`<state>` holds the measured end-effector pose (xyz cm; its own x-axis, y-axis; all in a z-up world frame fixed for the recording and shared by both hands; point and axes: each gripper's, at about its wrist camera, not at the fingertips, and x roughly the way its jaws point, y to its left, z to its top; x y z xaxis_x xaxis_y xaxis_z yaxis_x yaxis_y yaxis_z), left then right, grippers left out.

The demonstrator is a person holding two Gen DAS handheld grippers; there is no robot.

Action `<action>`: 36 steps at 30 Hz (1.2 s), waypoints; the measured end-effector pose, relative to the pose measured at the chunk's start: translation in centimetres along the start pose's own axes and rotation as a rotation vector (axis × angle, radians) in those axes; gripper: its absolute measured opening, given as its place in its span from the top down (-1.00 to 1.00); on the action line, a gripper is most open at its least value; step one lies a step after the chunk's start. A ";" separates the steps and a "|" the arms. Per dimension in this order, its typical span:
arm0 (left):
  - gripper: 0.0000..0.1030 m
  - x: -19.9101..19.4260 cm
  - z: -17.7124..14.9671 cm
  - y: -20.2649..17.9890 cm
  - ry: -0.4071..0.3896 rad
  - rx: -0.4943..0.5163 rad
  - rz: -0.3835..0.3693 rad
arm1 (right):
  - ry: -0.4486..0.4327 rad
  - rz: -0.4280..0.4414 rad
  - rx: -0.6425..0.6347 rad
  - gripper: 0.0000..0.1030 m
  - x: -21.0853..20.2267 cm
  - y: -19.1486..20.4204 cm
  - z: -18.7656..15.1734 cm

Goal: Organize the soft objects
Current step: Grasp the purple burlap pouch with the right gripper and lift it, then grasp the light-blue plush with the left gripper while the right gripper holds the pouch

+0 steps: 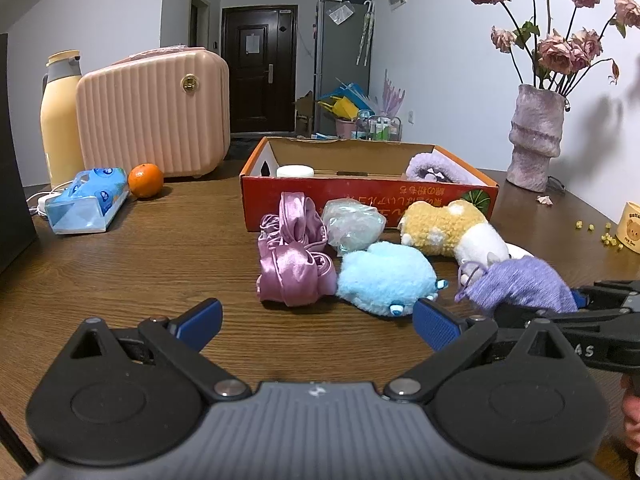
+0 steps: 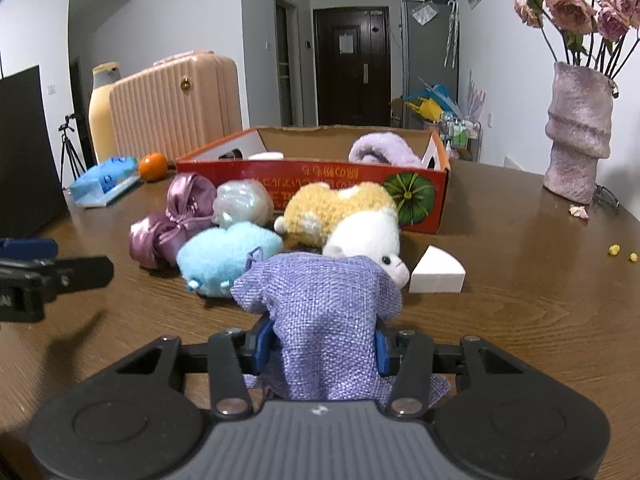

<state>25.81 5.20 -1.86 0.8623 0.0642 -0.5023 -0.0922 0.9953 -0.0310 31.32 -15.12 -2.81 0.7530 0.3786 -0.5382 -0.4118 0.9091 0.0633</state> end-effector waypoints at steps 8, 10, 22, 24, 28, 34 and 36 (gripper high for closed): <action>-1.00 0.5 0.4 -0.9 -0.007 0.028 -0.006 | -0.069 -0.008 0.039 0.10 -1.4 -1.2 0.5; -1.00 0.8 0.6 -1.3 -0.008 0.038 -0.010 | -0.082 -0.012 0.052 0.10 -1.7 -1.6 0.6; -1.00 3.7 1.7 -4.5 0.016 0.122 -0.047 | -0.128 -0.057 0.109 0.10 -2.6 -4.4 0.9; -1.00 4.4 1.9 -4.9 0.022 0.131 -0.049 | -0.129 -0.067 0.118 0.10 -2.6 -4.8 0.9; -1.00 6.1 2.3 -5.7 0.032 0.145 -0.055 | -0.133 -0.088 0.139 0.10 -2.5 -5.7 0.8; -1.00 8.4 2.6 -6.3 0.060 0.167 -0.077 | -0.137 -0.124 0.171 0.10 -2.5 -6.9 0.8; -1.00 9.3 2.6 -6.4 0.078 0.181 -0.086 | -0.136 -0.134 0.180 0.09 -2.4 -7.2 0.8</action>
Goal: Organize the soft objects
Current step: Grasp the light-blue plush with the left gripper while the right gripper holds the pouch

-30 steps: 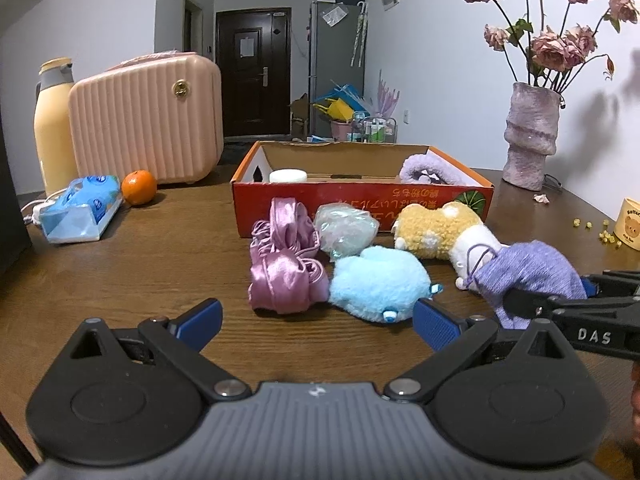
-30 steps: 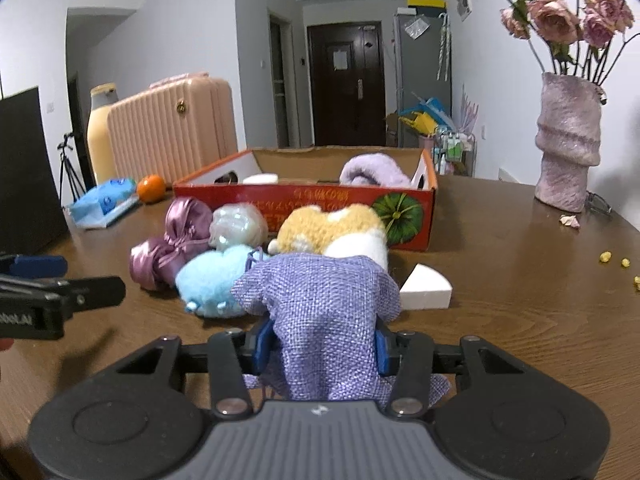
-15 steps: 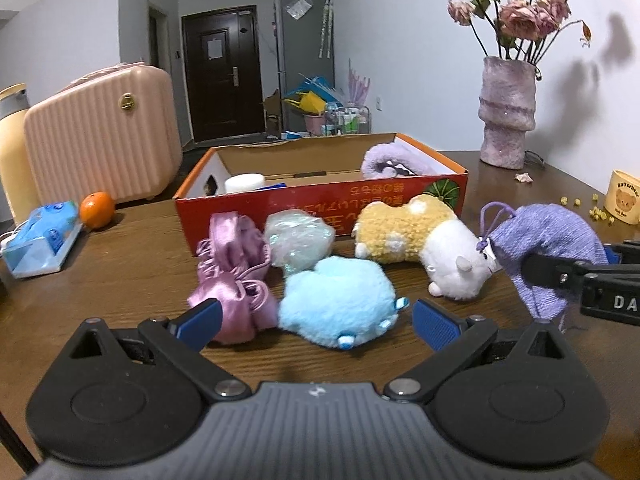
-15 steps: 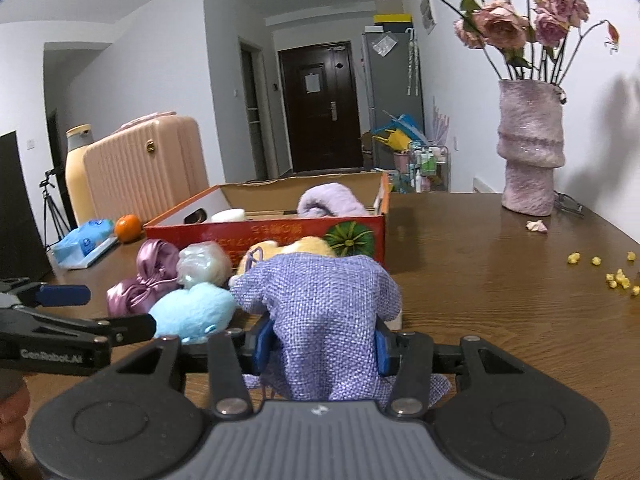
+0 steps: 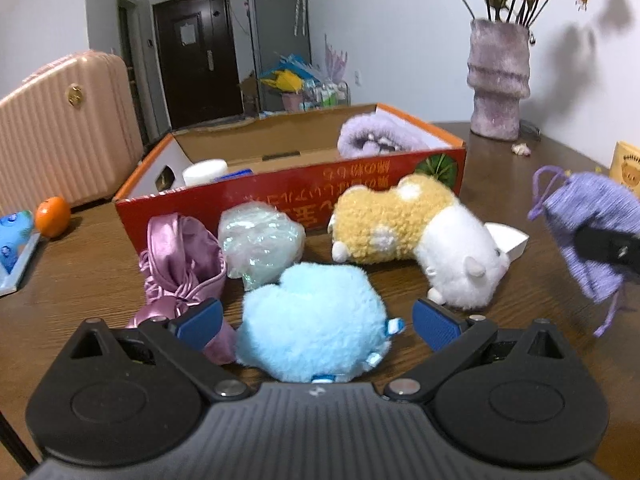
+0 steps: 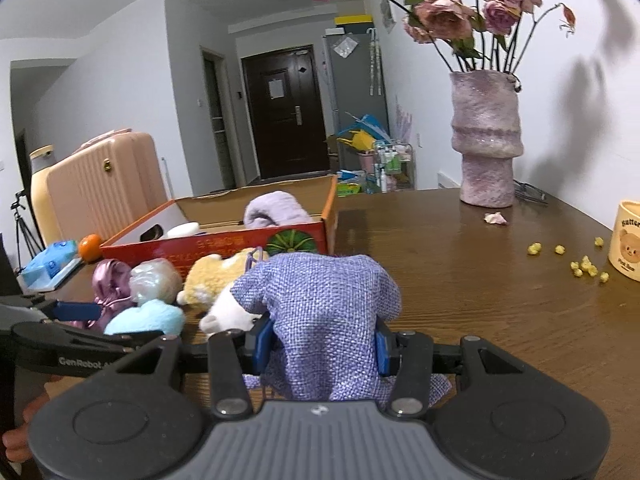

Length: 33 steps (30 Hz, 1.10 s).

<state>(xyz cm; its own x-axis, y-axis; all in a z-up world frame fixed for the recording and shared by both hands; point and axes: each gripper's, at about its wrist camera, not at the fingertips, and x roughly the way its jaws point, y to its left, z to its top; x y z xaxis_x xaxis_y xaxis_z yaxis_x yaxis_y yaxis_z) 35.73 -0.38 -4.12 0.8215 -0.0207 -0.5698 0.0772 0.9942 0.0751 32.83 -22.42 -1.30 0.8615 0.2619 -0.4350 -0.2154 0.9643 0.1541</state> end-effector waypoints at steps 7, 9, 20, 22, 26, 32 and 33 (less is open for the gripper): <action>-1.00 2.0 0.3 0.8 0.033 0.016 -0.029 | 0.020 -0.014 -0.001 0.09 0.5 0.0 -0.2; -1.00 2.4 0.3 0.9 0.041 0.023 -0.039 | 0.028 -0.016 -0.003 0.09 0.7 0.0 -0.3; -1.00 2.0 0.5 0.3 0.000 0.056 -0.094 | 0.039 -0.019 -0.011 0.09 0.9 0.2 -0.5; -1.00 2.6 0.4 0.3 0.031 0.049 -0.079 | 0.038 -0.016 -0.012 0.09 0.9 0.2 -0.6; -1.00 3.9 0.3 1.4 0.109 -0.012 -0.088 | 0.039 -0.012 -0.010 0.09 1.0 0.2 -0.5; -0.61 4.0 0.1 2.5 0.127 -0.071 -0.093 | 0.040 -0.007 -0.008 0.09 0.9 0.1 -0.6; -0.59 3.9 0.1 2.4 0.122 -0.065 -0.087 | 0.042 -0.007 -0.007 0.09 1.0 0.1 -0.6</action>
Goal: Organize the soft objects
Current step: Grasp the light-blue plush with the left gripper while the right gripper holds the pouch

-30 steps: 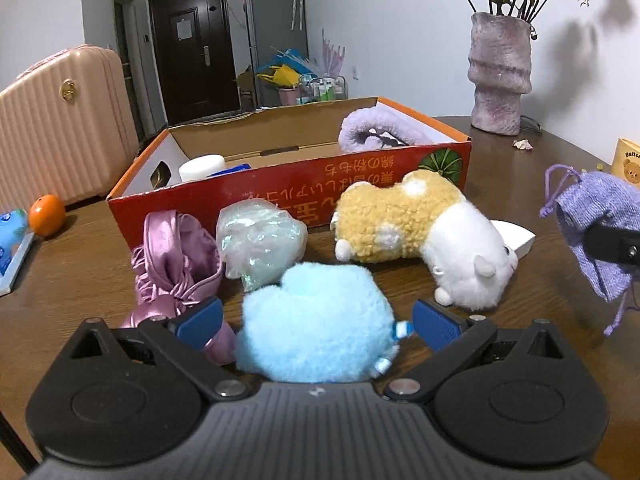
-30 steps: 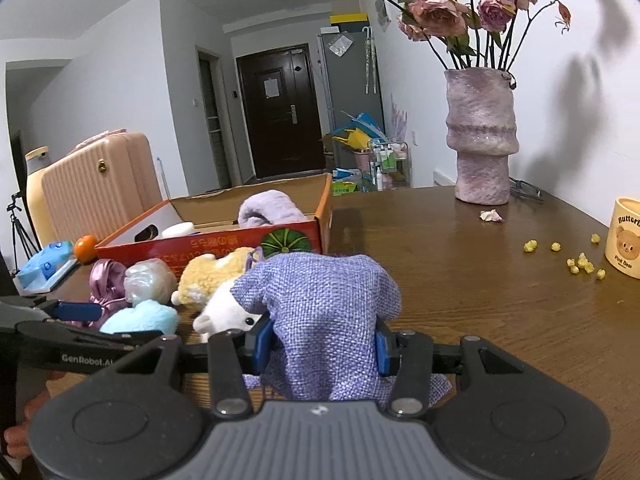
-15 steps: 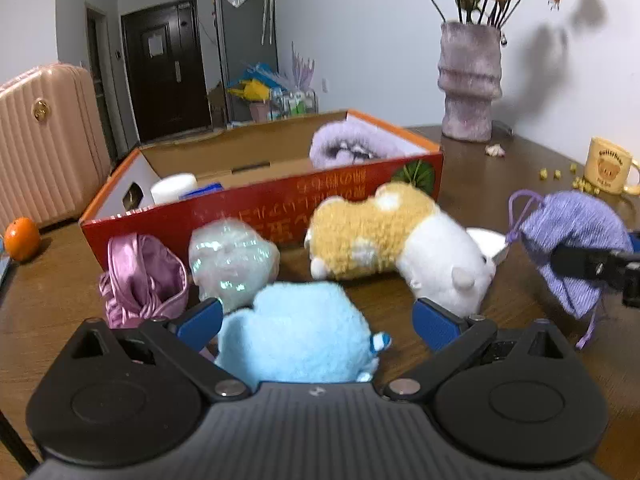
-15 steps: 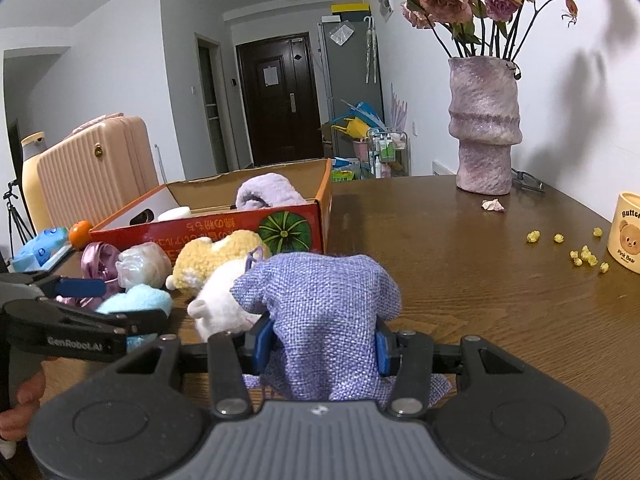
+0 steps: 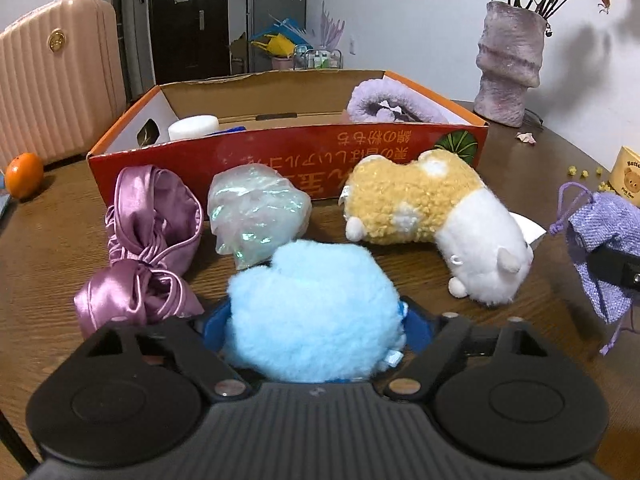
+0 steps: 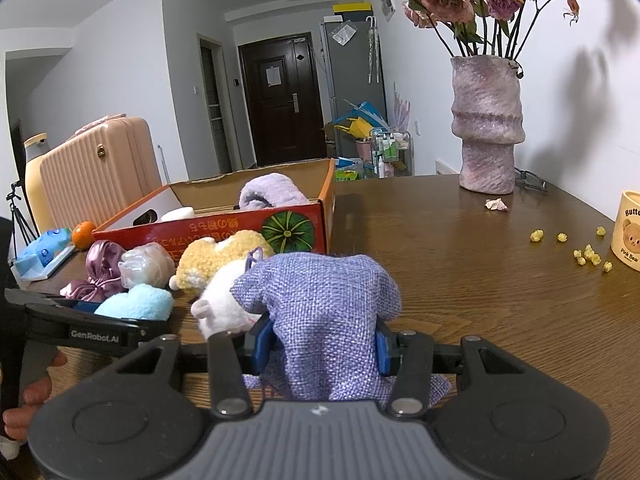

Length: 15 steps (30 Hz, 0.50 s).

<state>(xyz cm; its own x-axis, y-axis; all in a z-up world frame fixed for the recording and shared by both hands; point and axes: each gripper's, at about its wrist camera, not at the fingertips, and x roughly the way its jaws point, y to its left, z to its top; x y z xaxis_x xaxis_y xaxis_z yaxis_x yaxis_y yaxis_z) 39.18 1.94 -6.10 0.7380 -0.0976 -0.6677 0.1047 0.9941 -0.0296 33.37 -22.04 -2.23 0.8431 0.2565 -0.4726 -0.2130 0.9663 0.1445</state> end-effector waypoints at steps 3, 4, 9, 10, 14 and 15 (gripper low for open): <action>-0.57 -0.3 -0.1 -0.1 -0.008 0.000 0.003 | 0.001 0.000 0.002 0.09 0.0 0.0 0.0; -0.57 -0.4 -0.1 0.0 -0.010 -0.005 0.004 | -0.001 0.001 0.001 0.09 0.0 0.0 0.0; -0.57 -1.3 -0.4 0.0 -0.035 -0.018 0.031 | -0.014 0.005 -0.001 0.09 0.0 0.0 0.0; -0.57 -1.6 -0.5 -0.1 -0.045 -0.019 0.040 | -0.018 0.006 -0.002 0.09 -0.1 0.0 0.0; -0.57 -2.8 -0.8 -0.3 -0.089 -0.026 0.062 | -0.038 0.010 -0.003 0.09 -0.2 0.2 -0.1; -0.57 -3.2 -0.8 -0.3 -0.101 -0.028 0.068 | -0.045 0.009 -0.006 0.09 -0.3 0.2 -0.1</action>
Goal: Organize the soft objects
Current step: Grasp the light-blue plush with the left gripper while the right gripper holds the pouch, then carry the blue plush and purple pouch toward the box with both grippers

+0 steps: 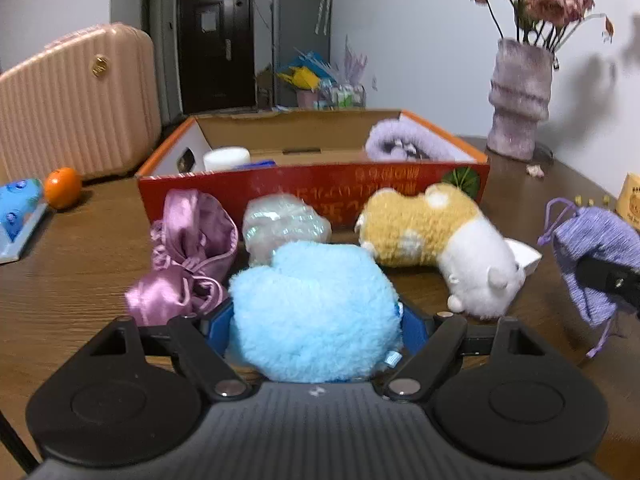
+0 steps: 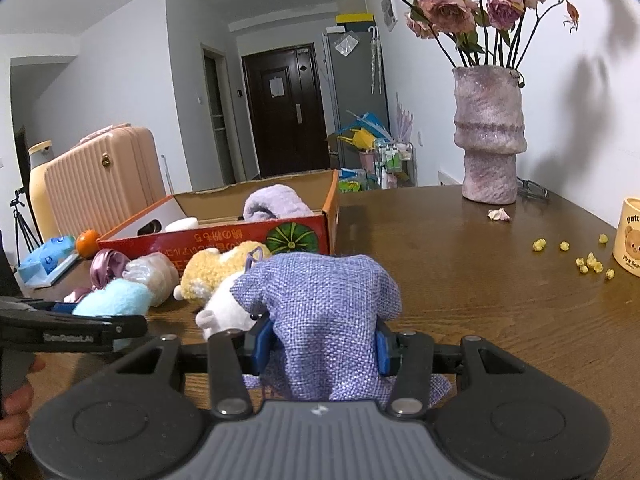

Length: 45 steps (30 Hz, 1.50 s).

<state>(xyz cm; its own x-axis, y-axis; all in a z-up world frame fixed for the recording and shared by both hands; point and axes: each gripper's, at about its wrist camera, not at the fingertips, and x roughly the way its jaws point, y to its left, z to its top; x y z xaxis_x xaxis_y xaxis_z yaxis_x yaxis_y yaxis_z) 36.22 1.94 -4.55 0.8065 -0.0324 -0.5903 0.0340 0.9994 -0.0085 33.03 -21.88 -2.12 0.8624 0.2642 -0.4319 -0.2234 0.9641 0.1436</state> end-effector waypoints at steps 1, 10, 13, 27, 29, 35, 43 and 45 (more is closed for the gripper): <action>-0.57 -0.4 0.0 0.0 -0.012 -0.004 0.005 | -0.006 0.000 -0.003 0.09 -0.1 0.1 0.0; -0.57 -3.9 0.4 -0.4 -0.119 -0.040 0.012 | -0.084 0.011 -0.027 0.08 -1.0 1.2 0.3; -0.57 -5.0 0.7 -0.5 -0.158 -0.049 0.013 | -0.102 0.019 -0.028 0.08 -1.1 1.7 0.5; -0.57 -6.8 2.8 0.5 -0.245 -0.109 0.041 | -0.175 0.031 -0.066 0.08 -0.4 4.5 2.5; -0.57 -6.8 3.2 0.7 -0.254 -0.115 0.045 | -0.184 0.034 -0.067 0.08 -0.1 4.8 3.0; -0.57 -6.4 4.4 0.9 -0.287 -0.130 0.062 | -0.205 0.041 -0.068 0.08 1.2 5.6 4.2; -0.57 -5.2 6.2 1.4 -0.321 -0.153 0.080 | -0.230 0.051 -0.075 0.08 3.4 6.7 6.1; -0.57 -4.8 6.7 1.7 -0.325 -0.159 0.084 | -0.231 0.053 -0.077 0.08 4.0 6.7 6.5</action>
<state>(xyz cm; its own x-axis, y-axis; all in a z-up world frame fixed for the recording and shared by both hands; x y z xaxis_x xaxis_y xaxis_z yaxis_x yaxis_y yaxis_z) 36.34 3.68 3.65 0.9488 0.0724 -0.3075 -0.1114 0.9875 -0.1113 37.94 -14.51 2.94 0.9276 0.3099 -0.2088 -0.2976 0.9505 0.0888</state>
